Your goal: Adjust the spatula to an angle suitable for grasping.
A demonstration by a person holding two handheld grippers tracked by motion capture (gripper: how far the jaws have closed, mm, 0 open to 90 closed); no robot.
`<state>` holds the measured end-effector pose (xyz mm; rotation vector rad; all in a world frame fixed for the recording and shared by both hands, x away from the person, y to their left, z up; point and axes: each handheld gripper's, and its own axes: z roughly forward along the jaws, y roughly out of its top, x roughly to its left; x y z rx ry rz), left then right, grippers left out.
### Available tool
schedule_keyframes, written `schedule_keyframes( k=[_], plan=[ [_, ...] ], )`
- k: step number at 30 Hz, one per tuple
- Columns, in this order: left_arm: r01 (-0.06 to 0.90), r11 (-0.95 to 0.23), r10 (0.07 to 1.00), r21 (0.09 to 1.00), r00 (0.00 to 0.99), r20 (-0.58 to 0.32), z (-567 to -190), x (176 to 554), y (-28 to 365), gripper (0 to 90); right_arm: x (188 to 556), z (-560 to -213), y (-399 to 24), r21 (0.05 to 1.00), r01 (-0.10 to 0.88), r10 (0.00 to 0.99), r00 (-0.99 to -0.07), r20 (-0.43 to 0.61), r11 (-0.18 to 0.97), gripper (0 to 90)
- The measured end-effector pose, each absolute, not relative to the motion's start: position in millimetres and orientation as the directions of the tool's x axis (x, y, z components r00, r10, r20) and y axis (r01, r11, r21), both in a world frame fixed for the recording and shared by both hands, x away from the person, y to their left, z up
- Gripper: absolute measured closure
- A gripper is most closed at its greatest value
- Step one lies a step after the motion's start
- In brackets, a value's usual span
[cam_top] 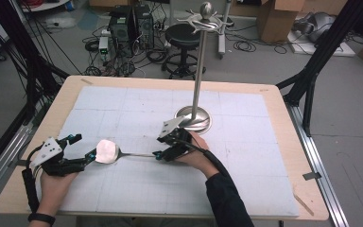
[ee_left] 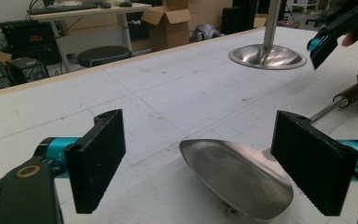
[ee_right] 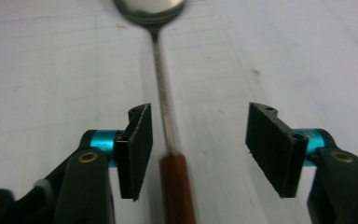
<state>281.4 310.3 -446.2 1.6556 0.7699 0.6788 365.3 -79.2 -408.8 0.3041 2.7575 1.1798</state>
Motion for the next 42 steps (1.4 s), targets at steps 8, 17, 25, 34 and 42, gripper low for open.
schedule_keyframes(
  k=[8, 17, 25, 34, 42],
  plan=[
    [0.142, -0.155, 0.786, 0.978, 0.618, 0.035, -447.9, 283.5, 309.6, 18.3, 352.3, -409.1, -166.1, 0.834, 0.232, 0.450, -0.893, -0.022, 0.501, 31.9],
    [0.140, -0.152, 0.794, 0.978, 0.607, 0.037, -448.7, 285.2, 310.3, 18.2, 331.0, -419.5, -240.1, 0.905, 0.301, 0.688, -0.726, 0.012, 0.302, 16.6],
    [0.138, -0.143, 0.797, 0.980, 0.603, 0.031, -449.2, 286.7, 312.2, 18.3, 312.1, -433.6, -287.4, 0.917, 0.341, 0.802, -0.596, 0.040, 0.207, 15.6],
    [0.137, -0.147, 0.799, 0.980, 0.601, 0.036, -449.4, 286.8, 311.5, 18.2, 304.6, -447.1, -307.0, 0.917, 0.372, 0.849, -0.522, 0.080, 0.143, 15.7],
    [0.138, -0.144, 0.801, 0.980, 0.598, 0.033, -449.7, 286.8, 311.2, 18.0, 305.0, -447.7, -304.9, 0.914, 0.373, 0.852, -0.519, 0.060, 0.162, 15.8]
  ],
)
